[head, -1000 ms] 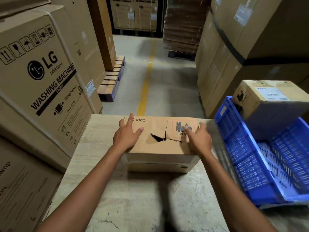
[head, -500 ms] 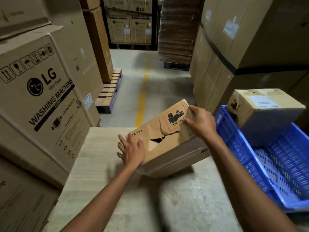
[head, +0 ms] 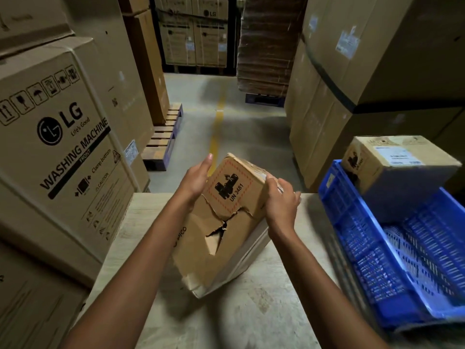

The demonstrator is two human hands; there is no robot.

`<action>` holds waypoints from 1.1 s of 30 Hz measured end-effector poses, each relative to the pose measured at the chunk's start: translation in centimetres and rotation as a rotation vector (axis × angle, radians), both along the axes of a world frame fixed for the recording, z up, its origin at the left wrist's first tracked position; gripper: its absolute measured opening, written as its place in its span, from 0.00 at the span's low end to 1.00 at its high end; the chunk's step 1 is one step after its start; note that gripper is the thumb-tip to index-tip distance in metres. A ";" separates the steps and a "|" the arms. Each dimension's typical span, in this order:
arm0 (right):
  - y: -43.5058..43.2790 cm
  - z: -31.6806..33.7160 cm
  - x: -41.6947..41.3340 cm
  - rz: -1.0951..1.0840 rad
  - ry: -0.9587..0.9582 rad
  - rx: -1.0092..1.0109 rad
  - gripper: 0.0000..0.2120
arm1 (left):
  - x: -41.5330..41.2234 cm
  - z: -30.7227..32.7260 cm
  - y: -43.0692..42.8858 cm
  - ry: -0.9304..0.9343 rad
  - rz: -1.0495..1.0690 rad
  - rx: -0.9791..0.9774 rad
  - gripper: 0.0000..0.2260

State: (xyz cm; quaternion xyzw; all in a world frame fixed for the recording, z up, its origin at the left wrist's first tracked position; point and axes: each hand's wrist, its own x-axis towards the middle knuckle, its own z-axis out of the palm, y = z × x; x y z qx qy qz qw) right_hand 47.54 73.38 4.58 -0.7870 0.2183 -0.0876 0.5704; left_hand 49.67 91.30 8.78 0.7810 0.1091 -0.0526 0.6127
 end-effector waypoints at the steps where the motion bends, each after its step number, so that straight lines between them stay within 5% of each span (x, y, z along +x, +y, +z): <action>1: 0.0 0.1 0.1 -0.004 0.022 0.092 0.25 | -0.3 -0.1 -0.1 0.021 -0.035 -0.028 0.22; 4: -0.2 0.2 0.0 0.025 -0.028 0.294 0.27 | -1.5 -0.4 -0.4 -0.017 -0.073 0.058 0.25; 7: -1.0 0.3 -0.9 0.108 -0.151 0.431 0.17 | -2.8 -1.2 -0.3 -0.077 0.063 0.004 0.29; 12: -1.4 -0.7 -2.3 0.433 -0.278 0.419 0.10 | -5.7 -3.9 0.3 -0.207 0.321 -0.314 0.14; 22: -1.5 -4.2 -4.5 0.318 -0.269 0.327 0.14 | -8.8 -8.5 -0.4 -0.442 0.289 0.107 0.10; 25: -1.5 -4.6 -4.9 0.289 -0.272 0.174 0.13 | -9.3 -8.7 -0.2 -0.481 0.273 0.299 0.07; 30: -1.3 -4.1 -6.0 0.309 -0.466 -0.486 0.04 | -10.2 -7.8 0.5 -0.787 0.158 0.666 0.07; 33: -0.5 -4.1 -6.6 0.450 -0.554 -0.593 0.06 | -10.6 -7.4 -0.2 -0.856 0.035 0.721 0.10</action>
